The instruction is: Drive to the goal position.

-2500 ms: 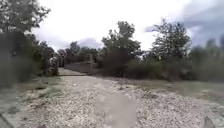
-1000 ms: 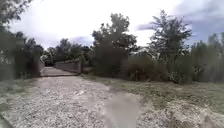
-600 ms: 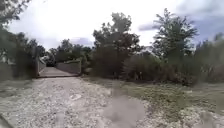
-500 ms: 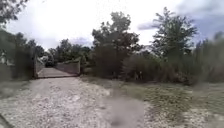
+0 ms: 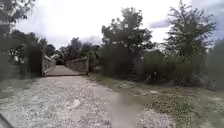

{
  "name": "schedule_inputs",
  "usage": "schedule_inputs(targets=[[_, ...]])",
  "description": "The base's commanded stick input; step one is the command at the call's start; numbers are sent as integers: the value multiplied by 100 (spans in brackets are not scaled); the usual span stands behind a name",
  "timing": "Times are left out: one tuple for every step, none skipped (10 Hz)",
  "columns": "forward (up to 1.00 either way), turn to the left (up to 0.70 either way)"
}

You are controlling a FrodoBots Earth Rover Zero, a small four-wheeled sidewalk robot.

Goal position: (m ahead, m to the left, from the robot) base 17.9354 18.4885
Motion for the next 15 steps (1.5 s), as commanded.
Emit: schedule_inputs(targets=[[70,0],[70,0],[70,0],[70,0],[70,0],[70,0],[70,0],[70,0],[70,0],[70,0],[70,0],[70,0],[70,11],[70,35],[70,35]])
